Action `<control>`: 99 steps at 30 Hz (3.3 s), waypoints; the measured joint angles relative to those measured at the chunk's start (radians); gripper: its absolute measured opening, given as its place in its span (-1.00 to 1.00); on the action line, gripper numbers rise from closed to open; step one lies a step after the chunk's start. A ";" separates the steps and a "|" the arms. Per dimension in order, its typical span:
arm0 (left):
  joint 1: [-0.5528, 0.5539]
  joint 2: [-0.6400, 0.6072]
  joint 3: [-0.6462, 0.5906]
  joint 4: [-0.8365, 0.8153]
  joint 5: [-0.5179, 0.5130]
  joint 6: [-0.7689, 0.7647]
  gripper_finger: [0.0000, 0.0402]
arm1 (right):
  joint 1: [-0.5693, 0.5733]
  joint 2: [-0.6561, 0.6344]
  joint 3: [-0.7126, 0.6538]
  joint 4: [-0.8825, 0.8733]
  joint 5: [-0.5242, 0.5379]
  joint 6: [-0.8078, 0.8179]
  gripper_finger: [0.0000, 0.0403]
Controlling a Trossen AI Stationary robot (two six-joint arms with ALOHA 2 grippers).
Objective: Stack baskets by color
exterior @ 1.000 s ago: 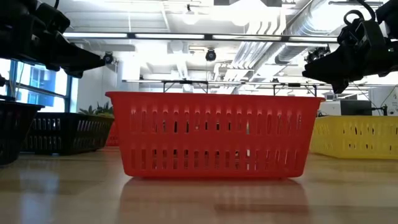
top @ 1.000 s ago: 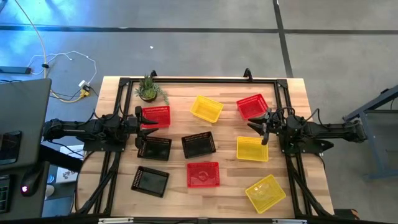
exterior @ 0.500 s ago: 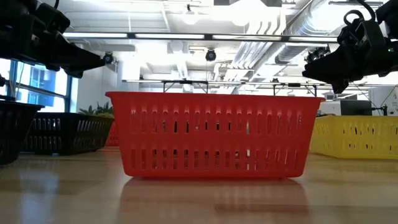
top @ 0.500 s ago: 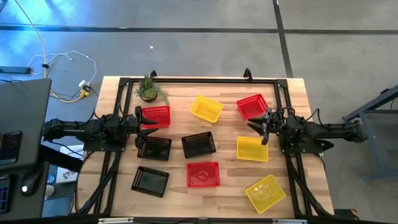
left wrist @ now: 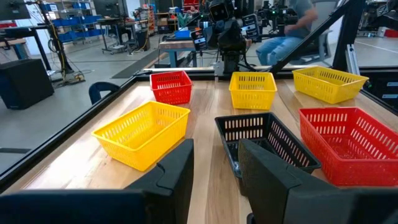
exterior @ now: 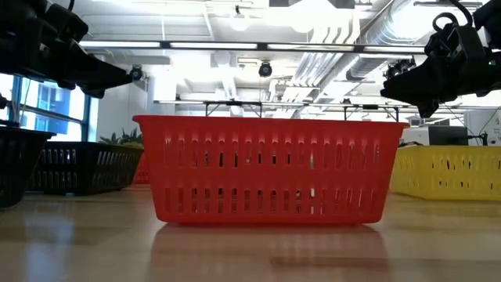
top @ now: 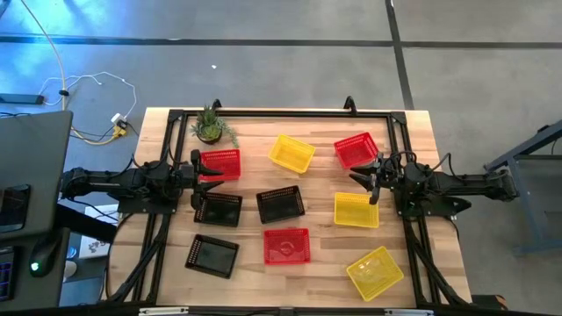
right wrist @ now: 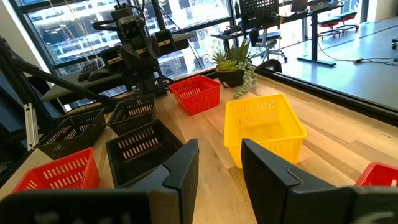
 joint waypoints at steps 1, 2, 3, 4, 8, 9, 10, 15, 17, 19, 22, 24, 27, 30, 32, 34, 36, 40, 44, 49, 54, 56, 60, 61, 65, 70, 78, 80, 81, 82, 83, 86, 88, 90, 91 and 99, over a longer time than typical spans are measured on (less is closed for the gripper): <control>0.000 0.000 0.000 0.000 0.000 0.000 -0.43 | 0.000 0.000 0.000 0.000 0.000 0.000 -0.45; 0.000 0.000 0.000 0.000 0.000 0.000 -0.43 | 0.000 0.000 0.000 0.000 0.000 0.000 -0.45; 0.000 0.000 0.000 0.000 0.000 0.000 -0.43 | 0.000 0.000 0.000 0.000 0.000 0.000 -0.45; 0.000 0.000 0.000 0.000 0.000 0.000 -0.43 | 0.000 0.000 0.000 0.000 0.000 0.000 -0.45; 0.000 0.000 0.000 0.000 0.000 0.000 -0.43 | 0.000 0.000 0.000 0.000 0.000 0.000 -0.45; 0.000 0.000 0.000 0.000 0.000 0.000 -0.43 | 0.000 0.000 0.000 0.000 0.000 0.000 -0.45; 0.000 0.000 0.000 0.000 0.000 0.000 -0.43 | 0.000 0.000 0.000 0.000 0.000 0.000 -0.45; 0.000 0.000 0.000 0.000 0.000 0.000 -0.43 | 0.000 0.000 0.000 0.000 0.000 0.000 -0.45; 0.000 0.000 0.000 0.000 0.000 0.000 -0.43 | 0.000 0.000 0.000 0.000 0.000 0.000 -0.45; 0.000 0.000 0.000 0.000 0.000 0.000 -0.43 | 0.000 0.000 0.000 0.000 0.000 0.000 -0.45; 0.000 0.000 0.000 0.000 0.000 0.000 -0.43 | 0.000 0.000 0.000 0.000 0.000 0.000 -0.45; 0.000 0.000 0.000 0.000 0.000 0.000 -0.43 | 0.000 0.000 0.000 0.000 0.000 0.000 -0.45; 0.000 0.000 0.000 0.000 0.000 0.000 -0.43 | 0.000 0.000 0.000 0.000 0.000 0.000 -0.45; 0.000 0.000 0.000 0.000 0.000 0.000 -0.43 | 0.000 0.000 0.000 0.000 0.000 0.000 -0.45; 0.000 0.000 0.000 0.000 0.000 0.000 -0.43 | 0.000 0.000 0.000 0.000 0.000 0.000 -0.45; 0.000 0.000 0.000 0.000 0.000 0.000 -0.43 | 0.000 0.000 0.000 0.000 0.000 0.000 -0.45; 0.000 0.000 0.000 0.000 0.000 0.000 -0.43 | 0.000 0.000 0.000 0.000 0.000 0.000 -0.45; 0.000 0.000 0.000 0.000 0.000 0.000 -0.43 | 0.000 0.000 0.000 0.000 0.000 0.000 -0.45; 0.000 0.000 0.000 0.000 0.000 0.000 -0.43 | 0.000 0.000 0.000 0.000 0.000 0.000 -0.45; 0.000 0.000 0.000 0.000 0.006 0.000 -0.43 | 0.000 0.000 0.000 0.000 0.000 0.000 -0.45; 0.000 0.000 0.000 0.000 0.006 0.000 -0.43 | 0.000 0.000 0.000 0.000 0.000 0.000 -0.45; 0.000 0.000 0.000 0.000 0.005 0.000 -0.43 | 0.000 0.000 0.000 0.000 0.000 0.000 -0.45; 0.000 0.000 0.000 0.000 0.005 0.000 -0.43 | 0.000 0.000 0.000 0.000 0.000 0.000 -0.45; 0.000 0.000 0.000 0.000 0.005 0.000 -0.43 | 0.000 0.000 0.000 0.000 0.000 0.000 -0.45; 0.000 0.000 0.000 0.000 0.004 0.000 -0.43 | 0.000 0.000 0.000 0.000 0.000 0.000 -0.45; 0.000 0.000 0.000 0.000 0.004 0.000 -0.43 | 0.000 0.000 0.000 0.000 0.000 0.000 -0.45; 0.000 0.000 0.000 0.000 0.004 0.000 -0.43 | 0.000 0.000 0.000 0.000 0.000 0.000 -0.45; 0.000 0.000 0.000 0.000 0.004 0.000 -0.43 | 0.000 0.000 0.000 0.000 0.000 0.000 -0.45; 0.000 0.000 0.000 0.000 0.004 0.000 -0.43 | 0.000 0.000 0.000 0.000 0.000 0.000 -0.45; 0.000 0.000 0.000 0.000 0.004 0.000 -0.43 | 0.000 0.000 0.000 0.000 0.000 0.000 -0.45; 0.000 0.000 0.000 0.000 0.004 0.000 -0.43 | 0.000 0.000 0.000 0.000 0.000 0.000 -0.45; 0.000 0.000 0.000 0.000 0.004 0.000 -0.43 | 0.000 0.000 0.000 0.000 0.000 0.000 -0.45; 0.000 0.000 0.000 0.000 0.004 0.000 -0.43 | 0.000 0.000 0.000 0.000 0.000 0.000 -0.45; 0.000 0.000 0.000 0.000 0.003 0.000 -0.43 | 0.000 0.000 0.000 0.000 0.000 0.000 -0.45; 0.000 0.000 0.000 0.002 0.001 -0.003 -0.43 | 0.000 0.000 0.000 0.000 0.000 0.000 -0.45; 0.000 0.000 0.000 0.002 0.000 -0.160 -0.43 | 0.000 0.000 0.000 0.000 0.000 0.000 -0.45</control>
